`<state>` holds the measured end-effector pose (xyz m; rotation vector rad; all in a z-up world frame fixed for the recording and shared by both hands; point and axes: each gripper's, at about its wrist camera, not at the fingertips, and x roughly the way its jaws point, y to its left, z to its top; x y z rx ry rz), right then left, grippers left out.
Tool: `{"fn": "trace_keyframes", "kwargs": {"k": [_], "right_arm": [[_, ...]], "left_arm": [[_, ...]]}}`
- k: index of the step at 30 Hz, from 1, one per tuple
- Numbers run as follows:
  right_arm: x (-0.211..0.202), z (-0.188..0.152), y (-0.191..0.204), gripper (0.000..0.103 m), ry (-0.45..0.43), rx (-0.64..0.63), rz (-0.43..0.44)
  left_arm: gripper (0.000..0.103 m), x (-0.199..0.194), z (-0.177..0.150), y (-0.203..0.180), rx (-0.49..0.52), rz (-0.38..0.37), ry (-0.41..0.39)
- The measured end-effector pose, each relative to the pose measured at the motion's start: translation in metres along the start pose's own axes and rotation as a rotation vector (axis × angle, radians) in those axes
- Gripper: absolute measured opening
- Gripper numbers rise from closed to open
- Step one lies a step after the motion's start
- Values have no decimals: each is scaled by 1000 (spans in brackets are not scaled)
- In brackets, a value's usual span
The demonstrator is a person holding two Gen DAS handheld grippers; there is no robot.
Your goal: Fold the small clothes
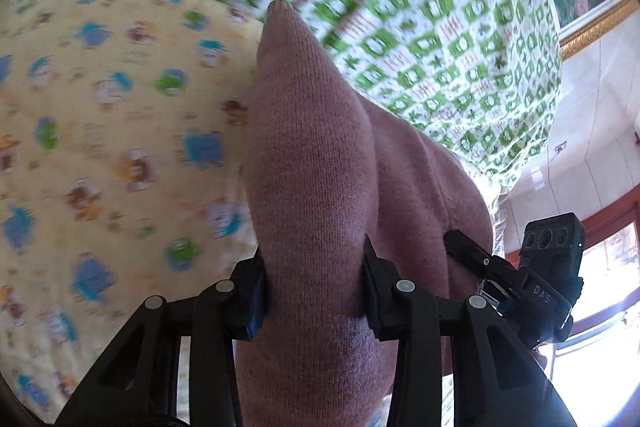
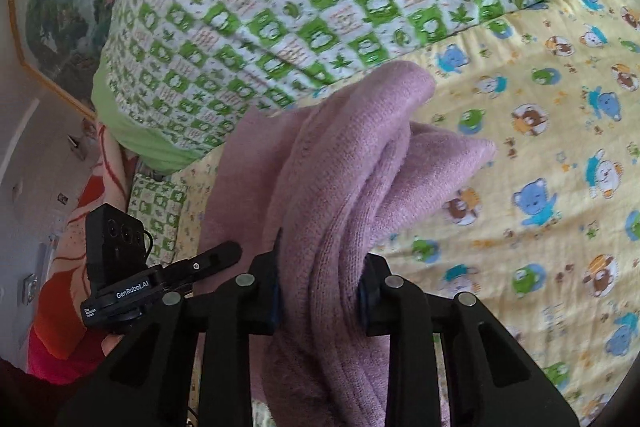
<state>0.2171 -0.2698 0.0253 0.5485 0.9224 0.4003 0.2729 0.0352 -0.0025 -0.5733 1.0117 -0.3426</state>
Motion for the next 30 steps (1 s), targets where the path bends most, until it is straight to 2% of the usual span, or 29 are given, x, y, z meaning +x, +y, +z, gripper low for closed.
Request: {"fn": "trace_keyframes", "kwargs": {"k": [6,10,13,16,18,23,26,28,30], "right_arm": [[45,-29,42,29,81,-26,108],[74,-51,59,29,152,-27,150],[90,-66,59,29,199,-27,140],[103,-74,48,29,231,-29,83],[109,-77,37,29,238,-22,48],[120,-80,20,30,235,11,38],[117,-80,21,34,226,30,32],[113,-81,20,43,219,48,33],[103,-80,21,45,201,60,16]], "left_arm": [[39,-66,-21,63,-43,64,-26],[39,-81,-39,100,-91,87,-20],[39,-76,-48,114,-103,98,2],[43,-69,-55,130,-110,89,5],[48,-66,-57,139,-129,67,2],[61,-59,-57,142,-106,100,11],[64,-60,-56,142,-118,106,17],[65,-64,-57,140,-121,114,13],[65,-72,-59,136,-110,130,2]]}}
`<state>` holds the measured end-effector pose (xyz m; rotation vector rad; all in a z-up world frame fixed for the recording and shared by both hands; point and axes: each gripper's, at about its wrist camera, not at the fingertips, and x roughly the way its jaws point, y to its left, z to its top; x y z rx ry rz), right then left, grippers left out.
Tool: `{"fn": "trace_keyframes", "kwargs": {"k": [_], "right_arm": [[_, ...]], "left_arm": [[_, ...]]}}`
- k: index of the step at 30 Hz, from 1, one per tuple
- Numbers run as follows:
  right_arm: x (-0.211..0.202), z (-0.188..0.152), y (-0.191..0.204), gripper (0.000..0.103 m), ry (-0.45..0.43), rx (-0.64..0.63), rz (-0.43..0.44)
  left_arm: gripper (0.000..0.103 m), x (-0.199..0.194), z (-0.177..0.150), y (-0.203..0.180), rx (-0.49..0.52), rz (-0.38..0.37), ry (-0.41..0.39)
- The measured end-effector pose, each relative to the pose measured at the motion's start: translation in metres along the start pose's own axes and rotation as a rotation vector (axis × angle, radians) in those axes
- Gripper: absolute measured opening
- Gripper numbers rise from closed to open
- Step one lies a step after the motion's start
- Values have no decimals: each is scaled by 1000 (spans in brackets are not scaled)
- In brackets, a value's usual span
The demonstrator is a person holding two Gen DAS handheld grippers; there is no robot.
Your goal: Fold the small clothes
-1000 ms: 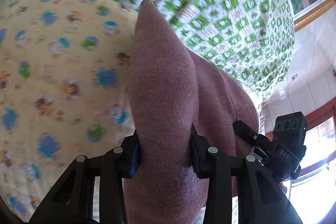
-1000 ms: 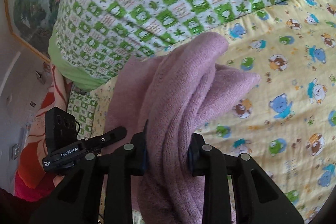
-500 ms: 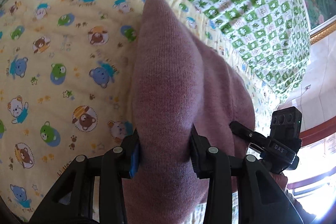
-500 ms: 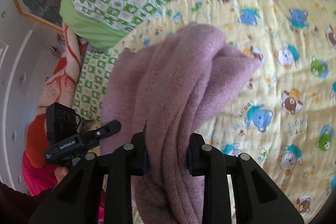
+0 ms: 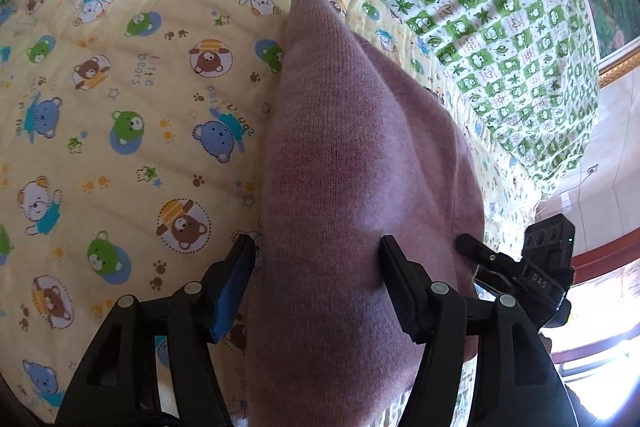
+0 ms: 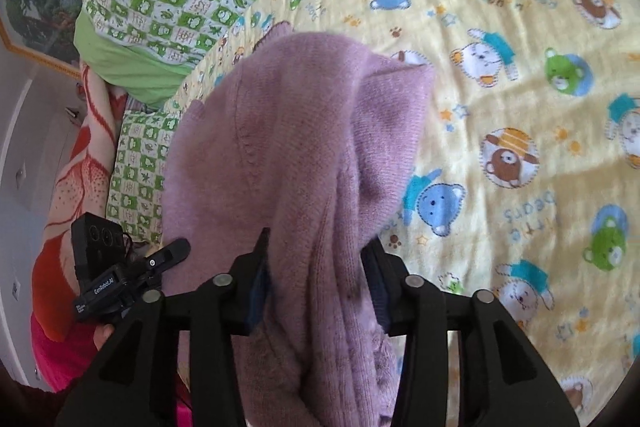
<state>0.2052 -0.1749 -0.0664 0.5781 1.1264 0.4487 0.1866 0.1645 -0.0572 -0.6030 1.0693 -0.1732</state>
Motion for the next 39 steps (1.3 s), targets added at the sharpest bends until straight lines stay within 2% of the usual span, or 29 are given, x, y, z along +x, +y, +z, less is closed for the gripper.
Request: {"fn": "trace_keyframes", "kwargs": {"k": [9,16,18,19,23,26,32,39], "right_arm": [[-56,-26,21,45,-98,-46,-53],[-68,-61,39,45,-83,-108,-103],[-65,-71,46,45,-76,-139,-127],[-62,-74,49,45,-68,-158,-156],[-46,-85,48,45,-47,-220,-377],[-36,-87,34,45,-30,-206,-421],[-26,-89,20,47,-28,-188,-462],[-50,-103,30,49,-70,-188,-440]], "left_arm": [[65,-34,-28,-2,33,12,-2],[67,-45,-55,-3,70,43,18],[67,-45,-61,-3,93,75,28],[67,-44,-64,-3,102,86,31],[68,-35,-69,0,105,130,50],[69,-25,-72,1,123,163,62],[73,-18,-80,-3,144,219,64],[72,-34,-95,-13,195,235,50]]}}
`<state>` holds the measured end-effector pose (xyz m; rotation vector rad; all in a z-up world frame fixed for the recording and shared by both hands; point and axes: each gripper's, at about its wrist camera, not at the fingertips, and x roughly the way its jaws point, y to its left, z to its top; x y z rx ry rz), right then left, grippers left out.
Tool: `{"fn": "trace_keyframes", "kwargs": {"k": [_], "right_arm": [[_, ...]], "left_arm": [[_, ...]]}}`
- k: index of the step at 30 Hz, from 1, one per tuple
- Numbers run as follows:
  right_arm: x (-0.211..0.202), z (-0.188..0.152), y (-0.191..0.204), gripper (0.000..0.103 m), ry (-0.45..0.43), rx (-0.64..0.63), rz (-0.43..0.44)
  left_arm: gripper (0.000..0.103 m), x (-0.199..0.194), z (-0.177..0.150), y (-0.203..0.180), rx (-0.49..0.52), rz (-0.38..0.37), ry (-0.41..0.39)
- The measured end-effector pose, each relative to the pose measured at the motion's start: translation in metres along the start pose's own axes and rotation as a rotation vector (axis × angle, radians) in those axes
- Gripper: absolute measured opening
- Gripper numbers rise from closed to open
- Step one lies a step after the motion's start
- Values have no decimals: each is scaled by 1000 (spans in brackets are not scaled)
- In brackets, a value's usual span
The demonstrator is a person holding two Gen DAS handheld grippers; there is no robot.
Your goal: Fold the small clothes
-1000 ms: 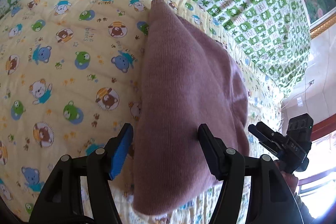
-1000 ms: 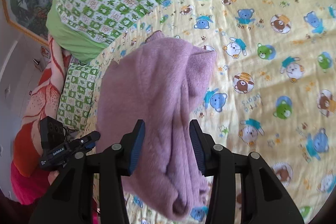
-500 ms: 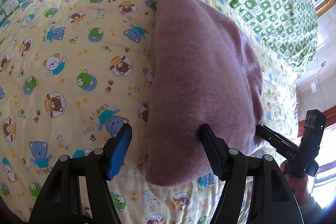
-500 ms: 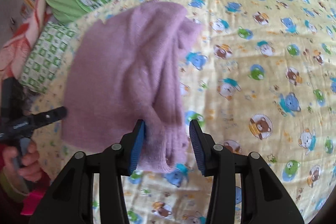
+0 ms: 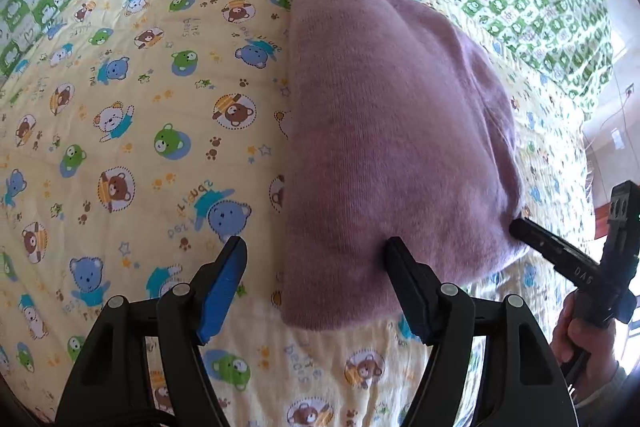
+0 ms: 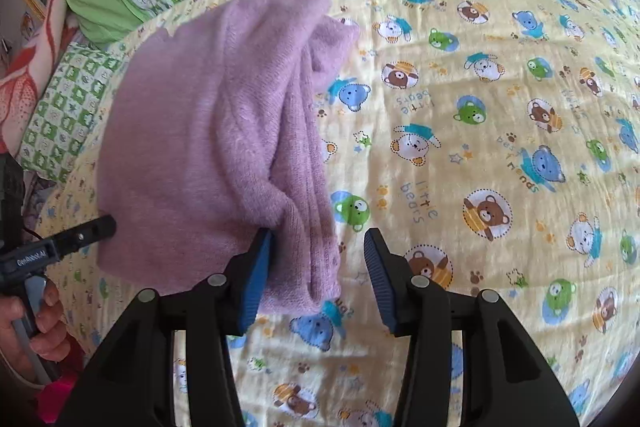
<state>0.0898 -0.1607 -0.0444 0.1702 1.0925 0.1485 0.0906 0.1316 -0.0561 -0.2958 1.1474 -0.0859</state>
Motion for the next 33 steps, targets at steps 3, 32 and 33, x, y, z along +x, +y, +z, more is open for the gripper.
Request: {"fn": "trace_keyframes", "kwargs": {"k": [3,32,33], "right_arm": [[-12,-6,1,49,-14,9,8],[-64,-106,54,82,-20,-143,118],[-68,-103,57,84,-34,-160,123]], "left_arm": [[72,-6,-12,0,13,5,4],[80,-79,-121,-28,168,177,-168],[81,-82,-119,-32,165,179,-180]]}}
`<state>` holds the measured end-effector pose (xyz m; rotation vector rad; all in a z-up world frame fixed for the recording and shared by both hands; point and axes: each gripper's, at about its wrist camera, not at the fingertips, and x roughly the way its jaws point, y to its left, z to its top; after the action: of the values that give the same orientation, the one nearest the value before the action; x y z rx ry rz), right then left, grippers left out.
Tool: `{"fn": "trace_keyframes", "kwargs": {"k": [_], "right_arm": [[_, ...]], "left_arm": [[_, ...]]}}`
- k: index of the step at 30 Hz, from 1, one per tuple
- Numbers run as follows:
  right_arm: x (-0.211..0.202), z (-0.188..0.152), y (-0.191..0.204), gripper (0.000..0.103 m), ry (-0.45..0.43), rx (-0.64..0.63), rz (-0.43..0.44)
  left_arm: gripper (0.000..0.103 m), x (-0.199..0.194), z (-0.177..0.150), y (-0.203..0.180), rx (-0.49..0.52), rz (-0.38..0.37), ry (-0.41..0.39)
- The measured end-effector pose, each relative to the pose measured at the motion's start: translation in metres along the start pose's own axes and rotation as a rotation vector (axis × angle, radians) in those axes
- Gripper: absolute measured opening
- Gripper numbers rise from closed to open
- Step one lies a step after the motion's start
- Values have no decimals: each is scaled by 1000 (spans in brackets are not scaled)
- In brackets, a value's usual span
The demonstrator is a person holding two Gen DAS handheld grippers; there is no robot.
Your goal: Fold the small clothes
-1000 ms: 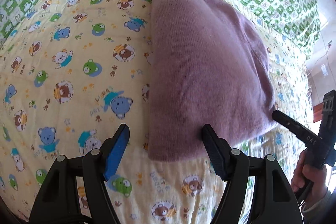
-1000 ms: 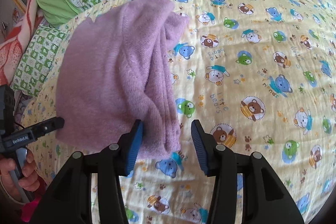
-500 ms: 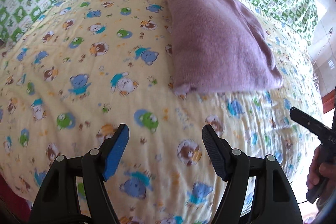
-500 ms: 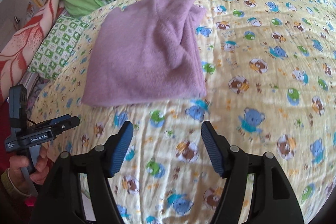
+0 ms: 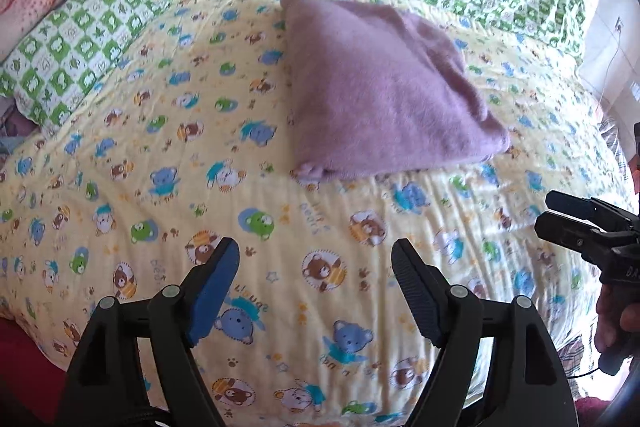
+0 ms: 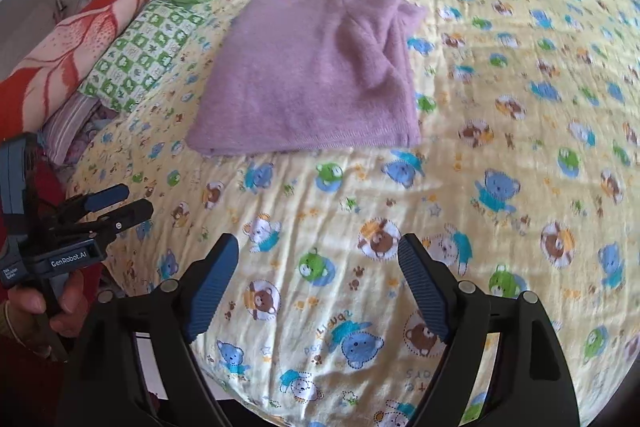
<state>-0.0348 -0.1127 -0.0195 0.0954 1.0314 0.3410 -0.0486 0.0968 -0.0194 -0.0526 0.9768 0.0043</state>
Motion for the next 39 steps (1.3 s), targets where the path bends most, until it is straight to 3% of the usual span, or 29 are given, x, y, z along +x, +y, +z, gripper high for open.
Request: {"fn": "trace_keyframes", "kwargs": {"k": [10,21,39], "right_arm": [[-17,33,11,98,-96,-109,-11],[-2,45,7,99,-92,-148,16],[20,46,17,100,-109,-117,-55]], "left_arm": [[83,1,27,-9,-81,50,-35],[84,19,31,-22,-87,115,-50],[85,33,41,-12,-26,135,-70]]}}
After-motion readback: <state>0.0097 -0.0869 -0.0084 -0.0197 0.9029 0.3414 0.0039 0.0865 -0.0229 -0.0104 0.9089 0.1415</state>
